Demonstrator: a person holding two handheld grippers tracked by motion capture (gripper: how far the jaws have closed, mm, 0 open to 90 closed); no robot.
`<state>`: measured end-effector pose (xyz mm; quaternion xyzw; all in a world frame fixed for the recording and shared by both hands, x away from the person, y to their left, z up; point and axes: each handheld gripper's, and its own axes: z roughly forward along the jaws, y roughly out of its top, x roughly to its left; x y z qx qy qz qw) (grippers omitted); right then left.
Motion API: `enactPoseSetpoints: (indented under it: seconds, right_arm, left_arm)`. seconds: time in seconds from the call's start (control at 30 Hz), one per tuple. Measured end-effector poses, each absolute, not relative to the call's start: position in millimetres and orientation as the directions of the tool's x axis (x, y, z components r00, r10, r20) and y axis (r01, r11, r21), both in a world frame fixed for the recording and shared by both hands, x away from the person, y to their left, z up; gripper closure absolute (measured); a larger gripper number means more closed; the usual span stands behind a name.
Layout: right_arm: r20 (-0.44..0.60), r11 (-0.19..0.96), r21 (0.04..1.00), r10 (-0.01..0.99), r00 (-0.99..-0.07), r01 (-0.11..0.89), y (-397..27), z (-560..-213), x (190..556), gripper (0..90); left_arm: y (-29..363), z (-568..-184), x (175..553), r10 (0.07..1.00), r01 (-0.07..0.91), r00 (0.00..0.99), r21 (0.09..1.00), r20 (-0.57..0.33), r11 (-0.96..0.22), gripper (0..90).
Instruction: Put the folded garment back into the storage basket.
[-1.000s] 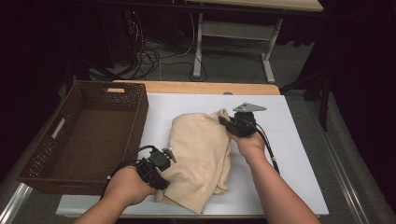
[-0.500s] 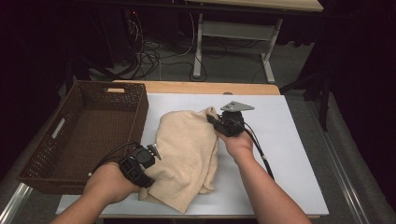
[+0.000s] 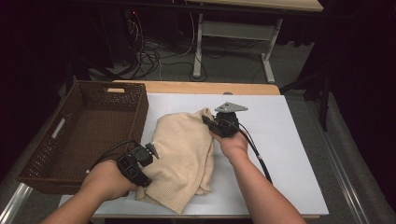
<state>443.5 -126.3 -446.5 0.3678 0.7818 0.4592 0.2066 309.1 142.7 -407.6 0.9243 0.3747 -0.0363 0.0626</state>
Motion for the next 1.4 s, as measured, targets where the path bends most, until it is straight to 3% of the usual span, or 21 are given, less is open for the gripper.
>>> enactPoseSetpoints:
  seconds: [0.87,1.4]
  right_arm:
    - [0.001,0.291,0.887,0.775,-0.632,0.358,-125,-423,441,80.1]
    - [-0.007,0.275,0.906,0.768,-0.640,0.321,-112,-389,446,80.1]
  left_arm:
    - [149,-379,312,0.670,0.676,0.737,0.101,-0.090,-0.730,65.4]
    - [166,-344,323,0.677,0.680,0.733,0.088,-0.069,-0.728,65.5]
